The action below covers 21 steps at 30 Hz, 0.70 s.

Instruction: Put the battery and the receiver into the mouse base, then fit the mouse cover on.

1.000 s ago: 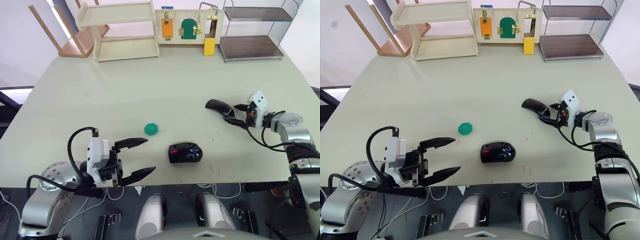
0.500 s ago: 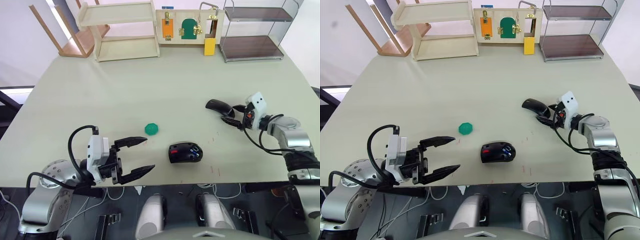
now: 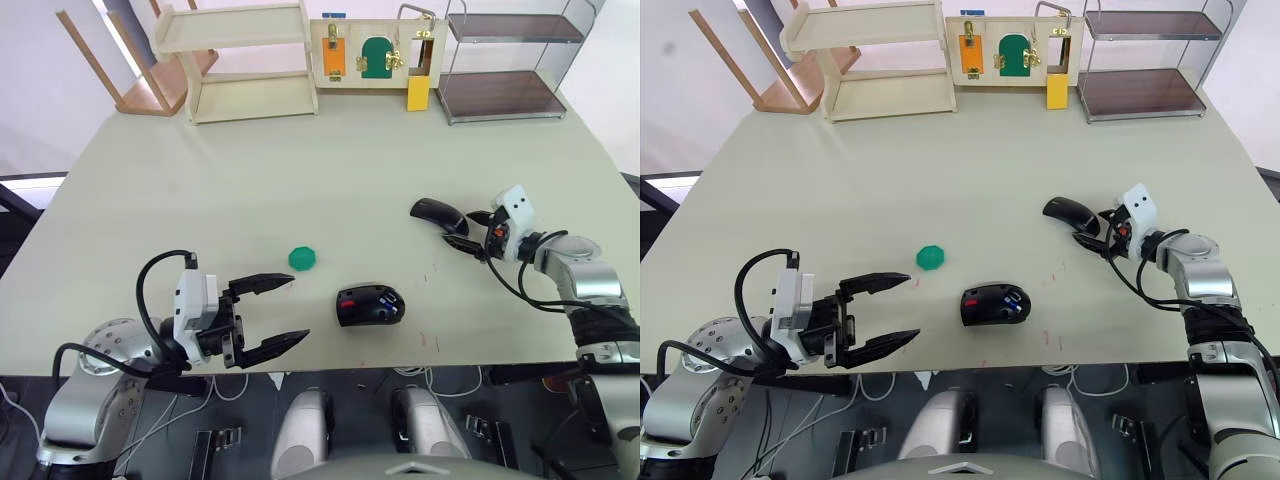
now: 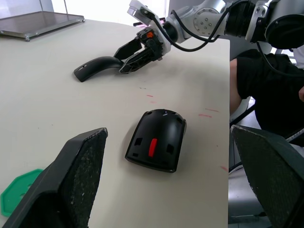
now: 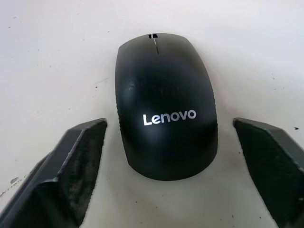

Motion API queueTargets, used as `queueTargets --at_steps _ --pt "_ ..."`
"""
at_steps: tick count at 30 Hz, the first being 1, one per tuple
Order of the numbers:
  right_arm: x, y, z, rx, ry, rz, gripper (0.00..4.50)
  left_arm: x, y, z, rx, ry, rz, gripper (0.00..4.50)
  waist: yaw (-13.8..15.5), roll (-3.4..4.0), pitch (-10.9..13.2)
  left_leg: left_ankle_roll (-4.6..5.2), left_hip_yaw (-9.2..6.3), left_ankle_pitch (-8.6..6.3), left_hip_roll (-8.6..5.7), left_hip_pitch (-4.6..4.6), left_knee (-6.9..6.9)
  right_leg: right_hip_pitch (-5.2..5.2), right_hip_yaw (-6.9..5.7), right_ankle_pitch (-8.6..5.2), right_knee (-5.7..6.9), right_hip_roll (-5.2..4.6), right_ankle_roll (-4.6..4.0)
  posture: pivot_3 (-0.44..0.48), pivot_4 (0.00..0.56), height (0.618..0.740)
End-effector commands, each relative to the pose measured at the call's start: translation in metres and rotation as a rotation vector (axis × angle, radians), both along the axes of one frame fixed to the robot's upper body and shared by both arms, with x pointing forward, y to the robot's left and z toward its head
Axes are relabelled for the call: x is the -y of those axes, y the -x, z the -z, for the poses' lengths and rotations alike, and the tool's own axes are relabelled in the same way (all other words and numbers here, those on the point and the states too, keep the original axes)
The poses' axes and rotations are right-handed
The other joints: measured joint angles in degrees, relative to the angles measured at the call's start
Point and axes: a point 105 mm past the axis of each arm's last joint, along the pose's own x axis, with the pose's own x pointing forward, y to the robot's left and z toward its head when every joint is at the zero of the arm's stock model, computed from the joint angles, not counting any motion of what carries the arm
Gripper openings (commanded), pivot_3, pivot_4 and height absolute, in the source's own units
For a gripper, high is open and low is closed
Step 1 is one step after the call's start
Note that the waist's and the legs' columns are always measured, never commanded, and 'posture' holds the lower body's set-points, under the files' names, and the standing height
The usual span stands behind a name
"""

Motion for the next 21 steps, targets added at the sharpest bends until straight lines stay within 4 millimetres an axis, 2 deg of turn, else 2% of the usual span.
queueTargets --at_steps 1,2,3,13,19,21 --pt "0.003 -0.001 -0.014 0.056 -0.015 0.004 2.62 0.001 0.001 -0.001 0.009 -0.003 0.013 4.5 0.0 0.0 0.0 0.0 0.0 0.0 0.0 0.0 0.0 0.0 0.0 0.0 0.0 0.0 0.0 0.0 0.15 0.74" --pt "0.003 -0.001 -0.014 0.056 -0.015 0.003 2.27 0.001 0.001 -0.001 0.008 -0.004 0.013 4.5 0.0 0.0 0.0 0.0 0.0 0.0 0.0 0.0 0.0 0.0 0.0 0.0 0.0 0.0 0.0 0.0 0.15 0.74" --pt "0.003 -0.001 -0.014 0.057 -0.015 0.003 2.24 0.001 0.001 -0.001 0.008 -0.004 0.013 4.5 0.0 0.0 0.0 0.0 0.0 0.0 0.0 0.0 0.0 0.0 0.0 0.0 0.0 0.0 0.0 0.0 0.15 0.74" --pt "0.003 0.002 -0.018 0.075 0.003 -0.021 2.24 -0.004 0.0 -0.001 0.011 -0.008 0.006 4.5 0.0 0.0 0.0 0.0 0.0 0.0 0.0 0.0 0.0 -0.01 0.0 0.0 0.0 0.0 0.0 0.0 0.15 0.74" --pt "-0.006 0.016 -0.03 0.081 0.011 -0.125 2.24 -0.01 -0.001 -0.001 0.009 -0.02 0.005 4.5 0.0 0.0 0.0 0.0 0.0 0.0 0.0 -0.03 -0.02 -0.04 0.0 0.0 -0.01 0.0 0.0 0.0 0.15 0.74" --pt "-0.012 0.026 -0.036 0.084 0.027 -0.192 2.24 -0.013 -0.001 0.0 0.002 -0.031 0.01 4.5 0.1 0.01 0.0 0.0 0.0 0.0 0.0 -0.03 -0.02 -0.04 0.0 0.0 -0.01 0.0 0.0 0.0 0.15 0.74"
